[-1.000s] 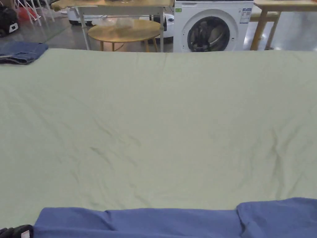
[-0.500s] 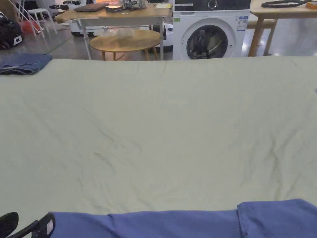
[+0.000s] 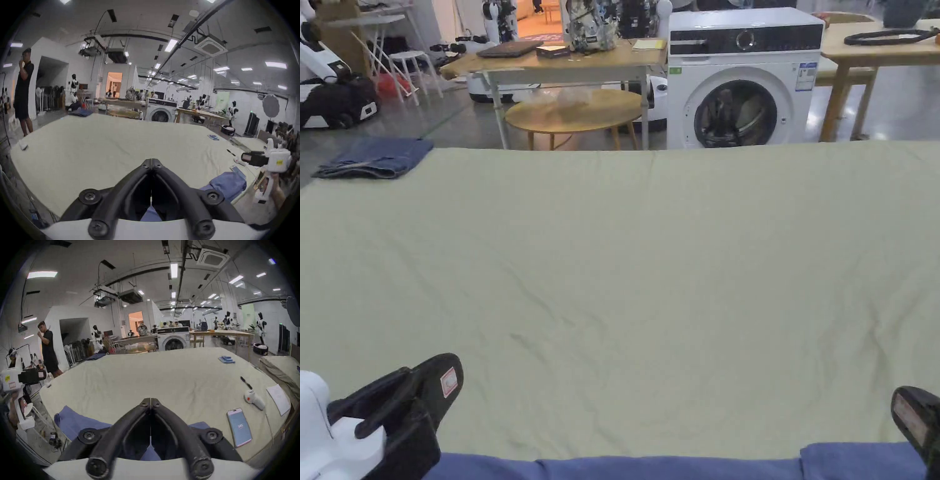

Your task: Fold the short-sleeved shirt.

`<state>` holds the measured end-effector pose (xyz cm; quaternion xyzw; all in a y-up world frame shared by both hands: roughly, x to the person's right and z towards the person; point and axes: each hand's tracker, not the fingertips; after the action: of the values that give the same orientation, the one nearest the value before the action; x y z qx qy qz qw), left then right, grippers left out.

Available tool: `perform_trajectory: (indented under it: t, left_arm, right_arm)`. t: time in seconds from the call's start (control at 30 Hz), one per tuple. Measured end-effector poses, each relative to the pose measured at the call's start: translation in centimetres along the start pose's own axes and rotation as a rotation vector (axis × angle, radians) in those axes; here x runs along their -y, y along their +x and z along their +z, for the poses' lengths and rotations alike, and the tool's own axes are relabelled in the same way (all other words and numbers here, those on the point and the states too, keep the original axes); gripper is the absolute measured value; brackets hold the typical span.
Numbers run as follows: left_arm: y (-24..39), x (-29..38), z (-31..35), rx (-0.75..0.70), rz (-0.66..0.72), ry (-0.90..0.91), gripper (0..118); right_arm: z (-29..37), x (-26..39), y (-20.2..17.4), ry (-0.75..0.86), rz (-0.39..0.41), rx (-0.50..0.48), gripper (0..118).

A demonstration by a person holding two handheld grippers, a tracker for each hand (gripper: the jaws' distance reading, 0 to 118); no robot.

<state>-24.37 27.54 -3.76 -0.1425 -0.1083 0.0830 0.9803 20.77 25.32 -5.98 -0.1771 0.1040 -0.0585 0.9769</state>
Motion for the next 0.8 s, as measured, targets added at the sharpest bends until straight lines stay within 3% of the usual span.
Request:
perform_trajectory:
  t: [0.07, 0.1, 0.17, 0.2, 0.23, 0.33, 0.4, 0.63, 0.67, 0.77, 0.8]
  left_arm:
    - [-2.2, 0.5, 0.3, 0.007, 0.080, -0.025, 0]
    - [-3.8, 0.7, 0.8, -0.024, 0.123, -0.026, 11]
    - [-7.9, 1.7, 0.8, -0.031, 0.224, -0.150, 78]
    - [-10.1, 2.9, 0.6, -0.030, 0.303, -0.265, 100]
    - [-11.3, 3.9, 0.6, -0.030, 0.362, -0.291, 101]
    - [-16.6, 7.9, -0.1, 0.041, 0.586, -0.351, 101]
    - [-19.0, 10.7, -0.5, 0.001, 0.635, -0.408, 101]
    - [-17.9, 12.9, -4.3, 0.163, 0.795, -0.381, 100]
    - [-17.4, 12.9, -5.1, 0.187, 0.786, -0.408, 93]
    - [-16.2, 13.4, -7.1, 0.186, 0.805, -0.482, 6]
    - [-15.9, 13.8, -7.3, 0.179, 0.842, -0.511, 4]
  right_arm:
    - [-0.2, 0.3, 0.1, -0.006, -0.014, -0.003, 0]
    - [-0.2, 0.4, 0.4, -0.018, -0.024, -0.010, 0]
    - [-0.1, 0.9, 0.9, -0.029, -0.041, -0.018, 0]
    - [0.0, 1.3, 1.0, -0.046, -0.050, -0.018, 0]
    - [-0.1, 1.6, 1.3, -0.064, -0.057, -0.020, 0]
    - [-0.4, 2.6, 1.5, -0.118, -0.094, -0.020, 0]
    - [-0.6, 3.0, 1.7, -0.140, -0.122, -0.020, 0]
    - [-0.8, 3.5, 1.8, -0.171, -0.151, -0.020, 0]
    - [-0.8, 3.4, 1.8, -0.175, -0.160, -0.028, 0]
    - [-0.9, 3.6, 1.9, -0.178, -0.172, -0.030, 0]
    - [-0.8, 3.6, 1.9, -0.179, -0.173, -0.027, 0]
